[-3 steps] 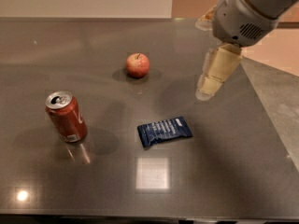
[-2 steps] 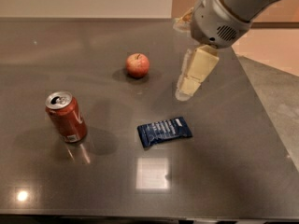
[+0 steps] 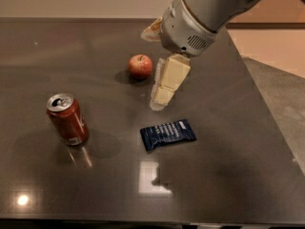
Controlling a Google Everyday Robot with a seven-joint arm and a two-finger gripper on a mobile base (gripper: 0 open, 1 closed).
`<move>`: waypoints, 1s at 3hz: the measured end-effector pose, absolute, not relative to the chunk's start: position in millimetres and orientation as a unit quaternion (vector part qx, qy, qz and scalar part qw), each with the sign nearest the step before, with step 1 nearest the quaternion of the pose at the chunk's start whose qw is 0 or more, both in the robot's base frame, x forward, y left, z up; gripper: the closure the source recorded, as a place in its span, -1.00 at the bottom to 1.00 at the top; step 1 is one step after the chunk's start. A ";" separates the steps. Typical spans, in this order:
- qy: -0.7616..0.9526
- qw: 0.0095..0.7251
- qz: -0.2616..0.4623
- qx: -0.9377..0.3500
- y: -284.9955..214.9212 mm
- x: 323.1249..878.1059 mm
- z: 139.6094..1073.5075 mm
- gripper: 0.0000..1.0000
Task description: Pick coke can
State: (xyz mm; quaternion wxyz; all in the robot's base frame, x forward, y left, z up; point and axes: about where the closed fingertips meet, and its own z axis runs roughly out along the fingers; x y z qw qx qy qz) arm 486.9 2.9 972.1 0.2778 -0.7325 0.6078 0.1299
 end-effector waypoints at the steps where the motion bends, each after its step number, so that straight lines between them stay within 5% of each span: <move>1: 0.585 0.277 0.153 -0.747 30.5 480.4 963.4 -1.00; 3: 0.562 0.274 0.172 -0.762 87.7 468.9 941.6 -1.00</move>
Offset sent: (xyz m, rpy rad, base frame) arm -0.0197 0.0882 -0.0339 0.0692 0.0334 0.1510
